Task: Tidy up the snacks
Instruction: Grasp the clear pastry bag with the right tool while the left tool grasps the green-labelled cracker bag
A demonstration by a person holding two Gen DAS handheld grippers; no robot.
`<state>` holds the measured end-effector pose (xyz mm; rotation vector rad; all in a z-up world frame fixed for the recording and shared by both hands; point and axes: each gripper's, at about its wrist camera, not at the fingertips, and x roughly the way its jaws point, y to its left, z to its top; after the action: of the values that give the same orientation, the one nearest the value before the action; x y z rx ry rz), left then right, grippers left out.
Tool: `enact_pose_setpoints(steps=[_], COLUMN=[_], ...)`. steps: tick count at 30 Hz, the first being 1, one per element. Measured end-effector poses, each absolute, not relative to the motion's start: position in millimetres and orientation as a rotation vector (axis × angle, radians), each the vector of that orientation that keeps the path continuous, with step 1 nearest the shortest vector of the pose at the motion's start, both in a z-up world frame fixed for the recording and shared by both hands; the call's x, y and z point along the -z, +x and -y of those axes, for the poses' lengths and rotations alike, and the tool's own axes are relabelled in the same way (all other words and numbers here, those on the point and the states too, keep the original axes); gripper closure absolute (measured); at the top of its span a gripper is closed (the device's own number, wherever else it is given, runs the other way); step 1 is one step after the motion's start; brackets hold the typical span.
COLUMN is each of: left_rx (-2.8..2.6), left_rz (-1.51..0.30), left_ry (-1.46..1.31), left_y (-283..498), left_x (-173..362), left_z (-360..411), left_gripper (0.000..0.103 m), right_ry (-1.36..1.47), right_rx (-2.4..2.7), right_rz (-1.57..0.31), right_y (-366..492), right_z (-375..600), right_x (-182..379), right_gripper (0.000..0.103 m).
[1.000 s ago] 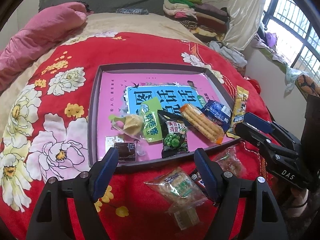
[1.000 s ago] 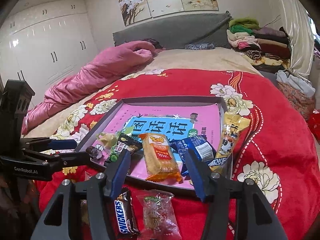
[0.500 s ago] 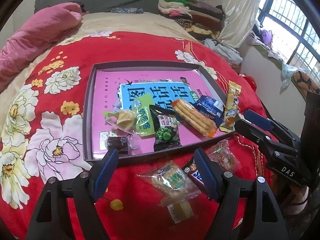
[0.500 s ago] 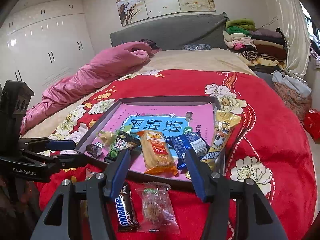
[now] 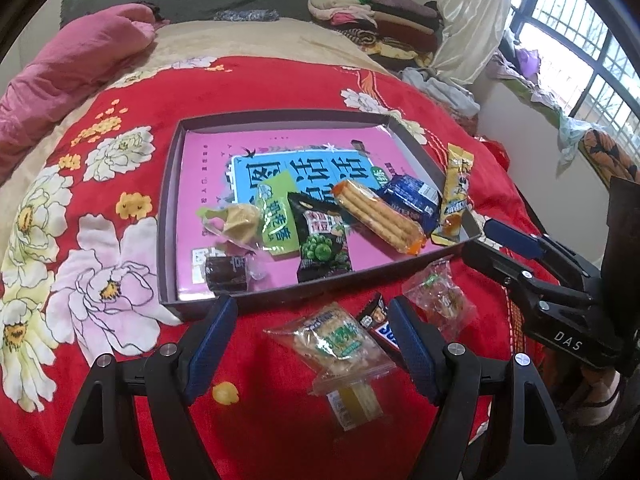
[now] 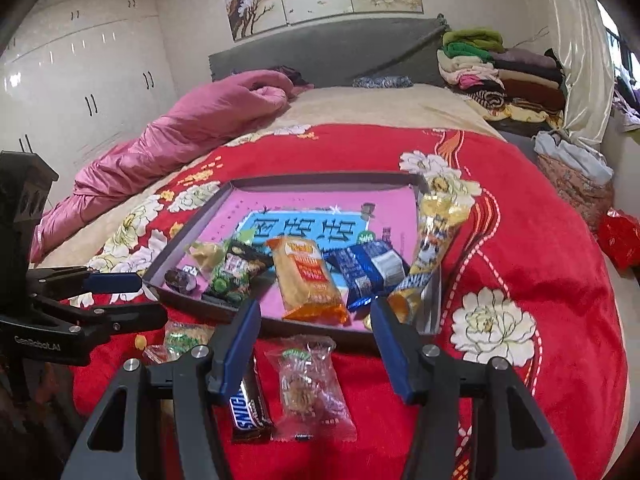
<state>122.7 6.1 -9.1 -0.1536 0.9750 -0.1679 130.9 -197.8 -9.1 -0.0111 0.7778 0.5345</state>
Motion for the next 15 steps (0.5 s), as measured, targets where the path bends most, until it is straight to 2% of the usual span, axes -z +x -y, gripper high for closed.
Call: enact_pose_setpoints(steps=[15], left_rx=[0.188], left_rz=[-1.033], left_ry=[-0.121], left_y=[117], left_x=[21], left_z=[7], left_gripper=[0.024], right_ry=[-0.057], right_rx=[-0.529], right_rz=[-0.833], right_y=[118], right_z=[193], right_x=[18], right_gripper=[0.046])
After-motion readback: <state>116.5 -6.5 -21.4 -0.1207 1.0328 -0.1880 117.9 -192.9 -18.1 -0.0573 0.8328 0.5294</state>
